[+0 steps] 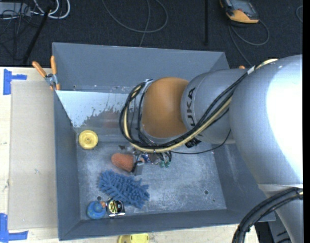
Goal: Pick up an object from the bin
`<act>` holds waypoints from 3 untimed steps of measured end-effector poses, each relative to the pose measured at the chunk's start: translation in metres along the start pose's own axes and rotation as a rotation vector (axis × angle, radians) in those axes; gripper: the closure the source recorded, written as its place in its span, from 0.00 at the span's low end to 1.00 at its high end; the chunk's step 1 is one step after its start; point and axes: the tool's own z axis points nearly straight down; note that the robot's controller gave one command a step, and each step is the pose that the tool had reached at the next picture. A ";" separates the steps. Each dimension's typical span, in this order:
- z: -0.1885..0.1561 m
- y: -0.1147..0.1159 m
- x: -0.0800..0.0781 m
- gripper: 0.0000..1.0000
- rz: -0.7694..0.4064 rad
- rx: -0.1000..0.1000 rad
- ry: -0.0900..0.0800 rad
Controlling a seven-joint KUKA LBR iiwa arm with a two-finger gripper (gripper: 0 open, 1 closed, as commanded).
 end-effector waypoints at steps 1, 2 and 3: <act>0.000 0.000 0.000 1.00 0.000 0.000 0.000; -0.126 0.009 -0.009 1.00 -0.026 0.000 0.003; -0.126 0.009 -0.009 1.00 -0.027 0.000 0.003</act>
Offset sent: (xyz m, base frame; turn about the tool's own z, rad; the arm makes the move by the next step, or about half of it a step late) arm 0.0058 0.0111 0.1259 -0.0297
